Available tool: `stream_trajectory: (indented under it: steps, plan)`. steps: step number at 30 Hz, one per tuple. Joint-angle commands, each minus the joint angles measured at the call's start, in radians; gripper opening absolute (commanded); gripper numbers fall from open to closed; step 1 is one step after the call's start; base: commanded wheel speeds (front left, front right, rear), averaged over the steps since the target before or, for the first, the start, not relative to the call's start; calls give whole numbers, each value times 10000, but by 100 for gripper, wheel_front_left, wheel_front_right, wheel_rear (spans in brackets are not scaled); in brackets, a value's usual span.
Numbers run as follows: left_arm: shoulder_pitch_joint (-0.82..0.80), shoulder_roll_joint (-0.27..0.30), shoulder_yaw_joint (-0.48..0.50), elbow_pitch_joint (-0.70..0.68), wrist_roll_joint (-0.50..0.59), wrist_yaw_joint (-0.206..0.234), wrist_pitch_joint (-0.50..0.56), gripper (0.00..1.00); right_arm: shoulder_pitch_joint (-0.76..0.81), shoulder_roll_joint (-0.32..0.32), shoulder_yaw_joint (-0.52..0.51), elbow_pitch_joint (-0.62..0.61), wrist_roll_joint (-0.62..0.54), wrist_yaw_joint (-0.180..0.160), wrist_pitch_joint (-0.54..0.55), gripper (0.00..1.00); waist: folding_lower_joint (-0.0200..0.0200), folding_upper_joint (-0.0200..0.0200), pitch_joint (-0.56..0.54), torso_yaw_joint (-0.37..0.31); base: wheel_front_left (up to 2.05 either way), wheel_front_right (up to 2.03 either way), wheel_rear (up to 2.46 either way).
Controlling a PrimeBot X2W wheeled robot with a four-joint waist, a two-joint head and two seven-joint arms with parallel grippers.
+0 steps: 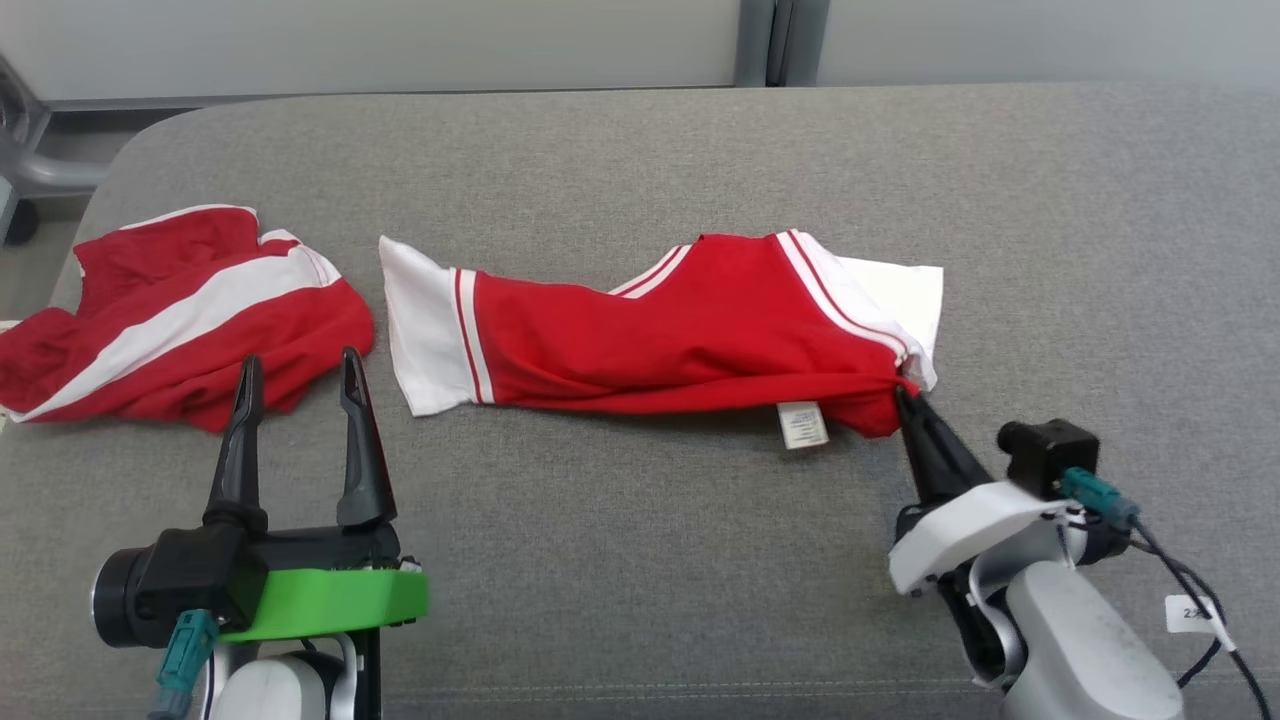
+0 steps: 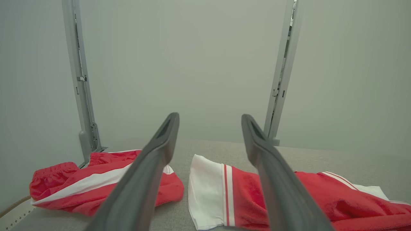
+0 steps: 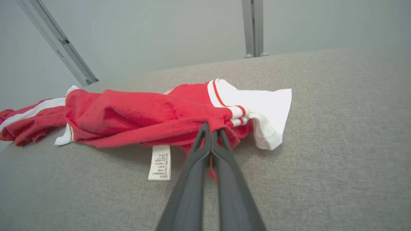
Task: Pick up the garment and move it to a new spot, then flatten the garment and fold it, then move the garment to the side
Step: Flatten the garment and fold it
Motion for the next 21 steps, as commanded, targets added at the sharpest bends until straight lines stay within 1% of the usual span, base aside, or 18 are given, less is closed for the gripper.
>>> stream_trajectory:
  steps: [1, 7, 10, 12, 15, 18, 19, 20, 21]
  plan:
    - [120, 19, -28, 50, 4, -48, 8, 100, -43, -241, -373, -435, -212, -12, -10, 0, 0, 0, -105, -262, 0, 0, 0]
    - [149, 19, -169, 151, 65, -103, 8, 100, -484, -987, -1466, -1775, -737, -10, -10, 0, 0, 0, -255, -666, 0, 0, 0]
    - [190, 19, -306, 366, 56, -250, 10, 100, -469, -1319, -1764, -1903, -884, -10, -9, 0, 0, 0, -285, -737, 0, 0, 0]
    - [235, 19, -548, 718, -127, -492, 10, 100, -220, -1594, -1839, -1484, -998, -10, 90, 0, 0, 0, -296, -732, 0, 0, 0]
    - [105, 22, -1031, 1656, -278, -968, 10, 100, 227, -1936, -1779, -532, -1130, -10, 666, 0, 0, 0, -258, -628, 0, 0, 0]
    - [-422, 25, -1477, 2726, -263, -1236, 7, 100, 580, -2099, -1804, 249, -1055, -10, 1106, 0, 0, 0, -143, -512, 0, 0, 0]
    - [-674, 25, -1565, 3105, -199, -1291, 8, 100, 699, -2094, -1848, 419, -1033, -10, 1137, 0, 0, 0, -102, -492, 0, 0, 0]
    - [-674, 25, -1565, 3105, -199, -1291, 8, 100, 699, -2094, -1848, 419, -1033, -10, 1137, 0, 0, 0, -102, -492, 0, 0, 0]
    - [-824, 25, -1689, 3618, -167, -1353, 43, 100, 804, -2067, -1849, 560, -996, -10, 1143, 0, 0, 0, -66, -488, 0, 0, 0]
